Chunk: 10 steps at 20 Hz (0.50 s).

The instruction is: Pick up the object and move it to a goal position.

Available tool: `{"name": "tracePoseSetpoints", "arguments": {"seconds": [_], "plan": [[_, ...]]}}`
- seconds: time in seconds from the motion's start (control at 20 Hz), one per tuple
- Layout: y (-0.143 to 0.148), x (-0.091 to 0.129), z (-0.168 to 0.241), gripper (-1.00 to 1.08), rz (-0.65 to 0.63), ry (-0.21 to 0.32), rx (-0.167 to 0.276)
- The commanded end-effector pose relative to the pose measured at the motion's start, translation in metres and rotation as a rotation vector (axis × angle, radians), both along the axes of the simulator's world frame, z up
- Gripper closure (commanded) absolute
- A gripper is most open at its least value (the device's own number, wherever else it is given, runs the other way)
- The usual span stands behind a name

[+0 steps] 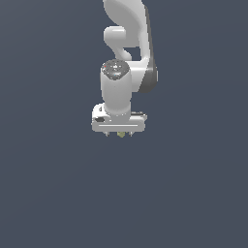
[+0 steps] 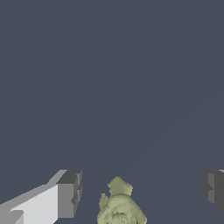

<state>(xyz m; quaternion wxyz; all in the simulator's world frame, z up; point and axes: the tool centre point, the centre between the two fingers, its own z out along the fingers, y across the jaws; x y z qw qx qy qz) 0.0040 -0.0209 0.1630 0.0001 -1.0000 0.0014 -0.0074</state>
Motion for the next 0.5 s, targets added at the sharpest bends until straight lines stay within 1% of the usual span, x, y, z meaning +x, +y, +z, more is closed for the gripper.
{"name": "tracePoseSetpoints", "arguments": {"seconds": [0.0,0.15,0.45], "plan": [[0.000,0.000,0.000,-0.92,0.000,0.000,0.000],[-0.004,0.000,0.001,-0.92,-0.011,0.001,-0.001],[-0.024,0.002,0.009,-0.92,-0.051,0.004,-0.004]]}}
